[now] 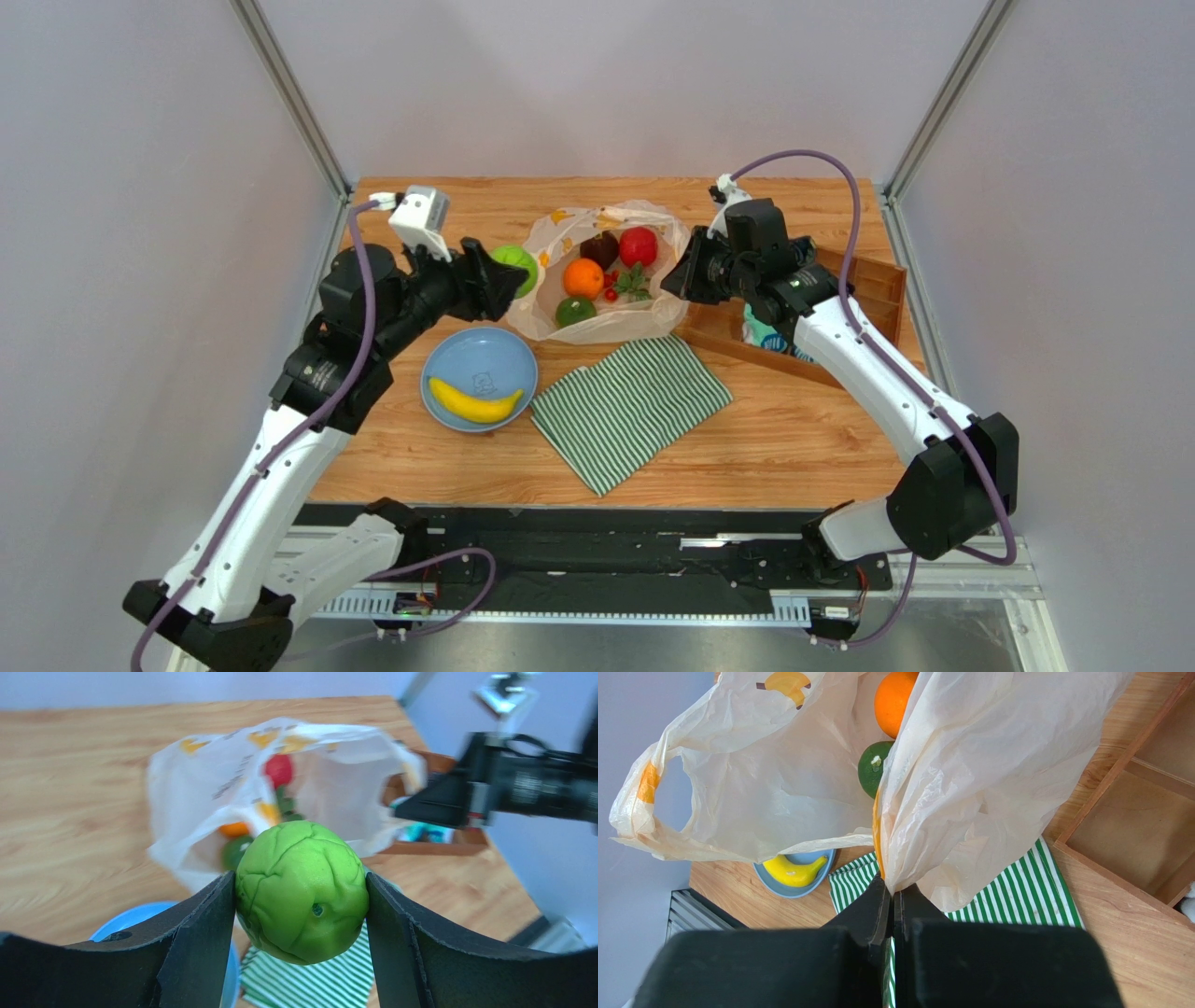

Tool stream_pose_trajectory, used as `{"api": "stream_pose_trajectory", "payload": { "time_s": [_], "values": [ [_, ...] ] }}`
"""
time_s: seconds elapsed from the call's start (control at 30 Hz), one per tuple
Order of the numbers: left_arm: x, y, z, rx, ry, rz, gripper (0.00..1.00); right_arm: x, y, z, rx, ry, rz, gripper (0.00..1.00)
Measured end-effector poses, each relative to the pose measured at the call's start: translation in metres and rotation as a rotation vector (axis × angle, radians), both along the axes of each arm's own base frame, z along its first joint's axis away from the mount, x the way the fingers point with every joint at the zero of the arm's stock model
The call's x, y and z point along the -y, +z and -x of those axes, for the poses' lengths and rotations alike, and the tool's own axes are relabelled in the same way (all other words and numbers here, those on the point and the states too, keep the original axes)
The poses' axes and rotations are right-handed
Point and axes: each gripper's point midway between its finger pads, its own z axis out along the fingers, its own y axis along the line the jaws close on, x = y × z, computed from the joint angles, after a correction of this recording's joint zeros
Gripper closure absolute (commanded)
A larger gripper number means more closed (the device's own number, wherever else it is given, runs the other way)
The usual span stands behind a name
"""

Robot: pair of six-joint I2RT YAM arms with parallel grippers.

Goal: Place the fruits into the plastic bag

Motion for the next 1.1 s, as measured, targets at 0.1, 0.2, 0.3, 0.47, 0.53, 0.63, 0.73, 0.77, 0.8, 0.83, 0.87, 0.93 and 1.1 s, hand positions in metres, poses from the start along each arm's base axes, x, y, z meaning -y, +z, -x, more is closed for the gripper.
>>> {"api": "stream_pose_trajectory", "payload": {
  "time_s": [0.1, 0.2, 0.3, 0.47, 0.53, 0.63, 0.73, 0.77, 0.8, 0.83, 0.87, 0.93, 1.1],
  "values": [
    [0.036, 0.023, 0.014, 0.056, -0.123, 0.008, 0.48, 0.000, 0.000, 0.000, 0.000, 0.000, 0.000, 1.00],
    [0.073, 0.030, 0.018, 0.067, -0.231, -0.016, 0.48, 0.000, 0.000, 0.000, 0.000, 0.000, 0.000, 1.00],
    [0.111, 0.025, 0.010, 0.048, -0.302, -0.075, 0.48, 0.000, 0.000, 0.000, 0.000, 0.000, 0.000, 1.00],
    [0.162, -0.025, -0.010, -0.060, -0.354, -0.235, 0.46, 0.001, 0.003, 0.001, 0.007, -0.002, -0.001, 1.00],
    [0.167, -0.052, -0.015, -0.114, -0.343, -0.297, 0.45, 0.002, 0.006, 0.001, 0.014, -0.005, -0.002, 1.00],
    [0.162, -0.076, -0.024, -0.162, -0.297, -0.362, 0.43, 0.003, 0.008, 0.002, 0.020, -0.007, -0.003, 1.00],
    [0.153, -0.084, -0.036, -0.186, -0.245, -0.397, 0.43, 0.003, 0.008, 0.002, 0.021, -0.008, -0.003, 1.00],
    [0.151, -0.085, -0.039, -0.188, -0.234, -0.398, 0.43, 0.003, 0.008, 0.002, 0.021, -0.007, -0.003, 1.00],
    [0.148, -0.084, -0.044, -0.189, -0.218, -0.398, 0.43, 0.003, 0.008, 0.002, 0.021, -0.007, -0.003, 1.00],
    [0.145, -0.085, -0.049, -0.191, -0.203, -0.397, 0.43, 0.003, 0.008, 0.002, 0.021, -0.007, -0.003, 1.00],
    [0.141, -0.086, -0.053, -0.194, -0.189, -0.398, 0.43, 0.003, 0.008, 0.002, 0.021, -0.007, -0.003, 1.00],
    [0.134, -0.090, -0.062, -0.206, -0.164, -0.402, 0.43, 0.003, 0.008, 0.002, 0.022, -0.007, -0.002, 1.00],
    [0.124, -0.112, -0.088, -0.253, -0.112, -0.428, 0.41, 0.003, 0.008, 0.002, 0.023, -0.006, -0.001, 1.00]
  ]
}}
